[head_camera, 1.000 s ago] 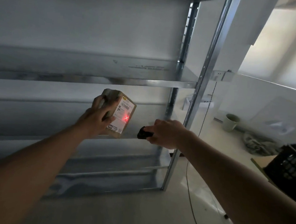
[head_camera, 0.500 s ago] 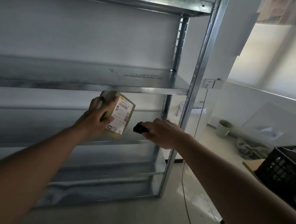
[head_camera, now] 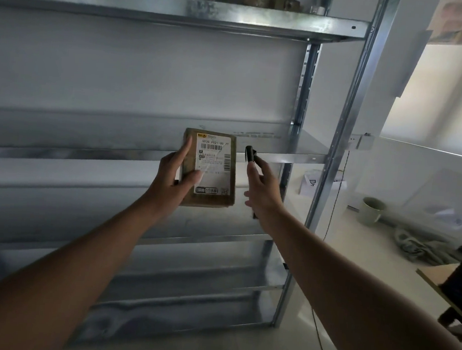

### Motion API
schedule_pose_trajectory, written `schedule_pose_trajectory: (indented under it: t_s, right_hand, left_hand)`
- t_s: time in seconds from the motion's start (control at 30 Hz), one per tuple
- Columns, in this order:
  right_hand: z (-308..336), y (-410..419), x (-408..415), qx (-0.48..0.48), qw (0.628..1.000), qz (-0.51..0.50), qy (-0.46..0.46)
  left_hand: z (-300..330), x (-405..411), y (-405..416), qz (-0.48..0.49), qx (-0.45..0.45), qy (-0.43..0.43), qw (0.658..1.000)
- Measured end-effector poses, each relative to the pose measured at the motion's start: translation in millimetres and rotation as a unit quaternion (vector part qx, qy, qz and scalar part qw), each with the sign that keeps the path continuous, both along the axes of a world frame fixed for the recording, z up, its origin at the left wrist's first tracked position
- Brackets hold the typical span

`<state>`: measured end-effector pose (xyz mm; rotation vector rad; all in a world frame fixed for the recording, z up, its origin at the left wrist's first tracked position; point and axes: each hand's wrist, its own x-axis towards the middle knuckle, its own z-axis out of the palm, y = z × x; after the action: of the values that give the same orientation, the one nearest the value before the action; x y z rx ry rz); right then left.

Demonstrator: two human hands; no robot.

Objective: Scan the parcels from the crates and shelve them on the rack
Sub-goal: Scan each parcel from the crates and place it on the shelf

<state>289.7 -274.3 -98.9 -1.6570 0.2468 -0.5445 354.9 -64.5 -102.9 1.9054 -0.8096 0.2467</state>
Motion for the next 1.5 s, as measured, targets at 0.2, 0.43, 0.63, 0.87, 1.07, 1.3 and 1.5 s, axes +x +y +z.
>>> schedule_pose_trajectory:
  t_s: [0.2, 0.43, 0.63, 0.87, 1.07, 1.3, 1.5]
  right_hand:
    - [3, 39, 14, 0.063, 0.994, 0.077, -0.047]
    - [4, 59, 28, 0.001, 0.99, 0.125, -0.064]
    - [7, 74, 33, -0.105, 0.97, 0.187, -0.109]
    - [10, 111, 38, -0.096, 0.958, 0.242, -0.121]
    - [26, 169, 53, -0.133, 0.943, 0.275, -0.132]
    - [38, 278, 85, -0.139, 0.923, 0.311, -0.176]
    - [41, 396, 124, -0.126, 0.917, 0.309, -0.218]
  left_hand:
    - [-1, -3, 20, 0.019, -0.008, 0.013, 1.0]
    - [8, -16, 33, 0.066, -0.034, 0.045, 0.996]
    - [15, -40, 50, 0.117, -0.073, 0.046, 0.989]
    - [26, -64, 83, 0.197, -0.061, 0.01, 0.978]
    - [35, -71, 135, 0.245, -0.076, 0.009, 0.967]
    - [40, -54, 236, 0.273, -0.107, -0.022, 0.956]
    - [47, -20, 356, 0.286, -0.094, -0.04, 0.953]
